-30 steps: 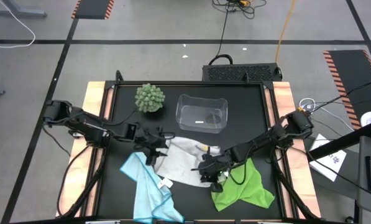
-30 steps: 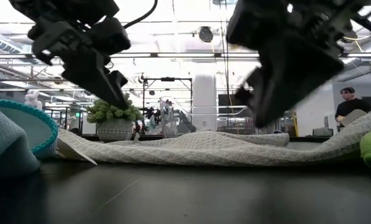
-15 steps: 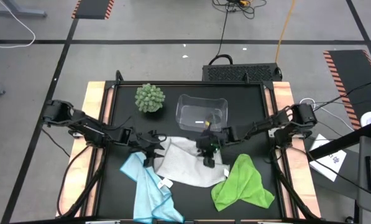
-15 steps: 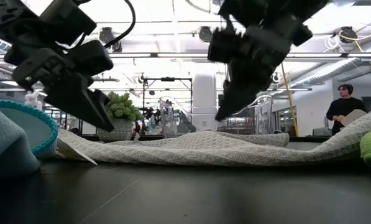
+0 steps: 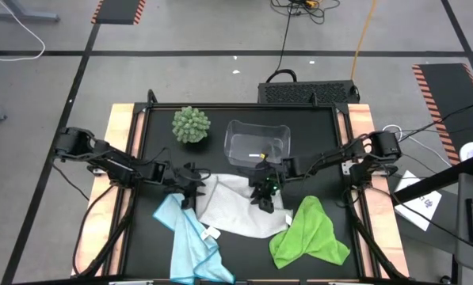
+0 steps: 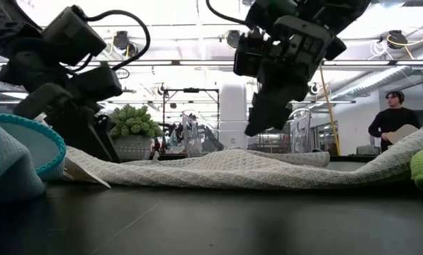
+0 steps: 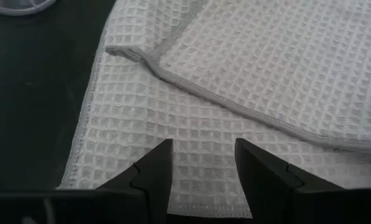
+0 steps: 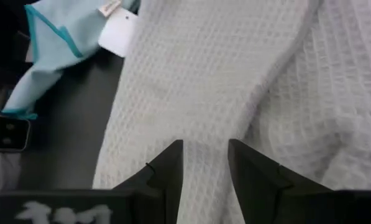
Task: Fold microfiber towels
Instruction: Fold the gray towel
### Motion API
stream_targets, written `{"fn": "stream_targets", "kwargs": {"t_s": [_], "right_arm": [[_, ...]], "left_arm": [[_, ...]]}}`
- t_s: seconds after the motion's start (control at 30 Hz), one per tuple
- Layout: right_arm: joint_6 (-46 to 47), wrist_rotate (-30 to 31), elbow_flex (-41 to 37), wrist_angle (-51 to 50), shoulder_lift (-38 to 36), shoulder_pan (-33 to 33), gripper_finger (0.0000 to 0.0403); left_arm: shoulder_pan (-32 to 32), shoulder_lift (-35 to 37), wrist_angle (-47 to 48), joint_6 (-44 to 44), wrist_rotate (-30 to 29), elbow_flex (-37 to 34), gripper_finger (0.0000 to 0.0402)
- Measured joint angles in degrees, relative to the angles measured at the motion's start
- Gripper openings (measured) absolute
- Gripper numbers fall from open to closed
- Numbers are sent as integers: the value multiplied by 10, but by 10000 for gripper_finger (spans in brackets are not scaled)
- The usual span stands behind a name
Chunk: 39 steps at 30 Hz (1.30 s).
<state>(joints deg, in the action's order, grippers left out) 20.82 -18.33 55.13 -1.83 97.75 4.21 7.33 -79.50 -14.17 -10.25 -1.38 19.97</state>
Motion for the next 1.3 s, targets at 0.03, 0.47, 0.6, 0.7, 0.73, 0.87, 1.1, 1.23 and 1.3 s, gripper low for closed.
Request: {"fn": "stream_targets", "kwargs": {"t_s": [0.03, 0.47, 0.6, 0.7, 0.73, 0.87, 1.1, 1.23, 1.3], "right_arm": [[1, 0, 0, -2, 5, 0, 119], [-2, -30, 0, 55, 48, -1, 118], [-3, -30, 0, 64, 48, 0, 118], [-5, -30, 0, 65, 48, 0, 118], [-7, -29, 0, 67, 48, 0, 118], [-21, -27, 0, 75, 48, 0, 117], [-44, -28, 0, 78, 48, 0, 41], [-51, -31, 0, 92, 48, 0, 7], [-46, -44, 1, 102, 48, 0, 9]], "left_arm": [[-1, 0, 0, 1, 0, 0, 175], [-1, 0, -10, 11, 3, 0, 175], [-1, 0, -12, 11, 3, 0, 175], [-1, 0, -12, 11, 3, 0, 175], [-1, 0, -12, 11, 3, 0, 175], [-1, 0, -26, 22, 9, 0, 175], [-1, 0, -78, 82, 49, 0, 175], [-1, 0, -107, 124, 50, 1, 175], [-5, 0, -108, 140, 51, 9, 175]]}}
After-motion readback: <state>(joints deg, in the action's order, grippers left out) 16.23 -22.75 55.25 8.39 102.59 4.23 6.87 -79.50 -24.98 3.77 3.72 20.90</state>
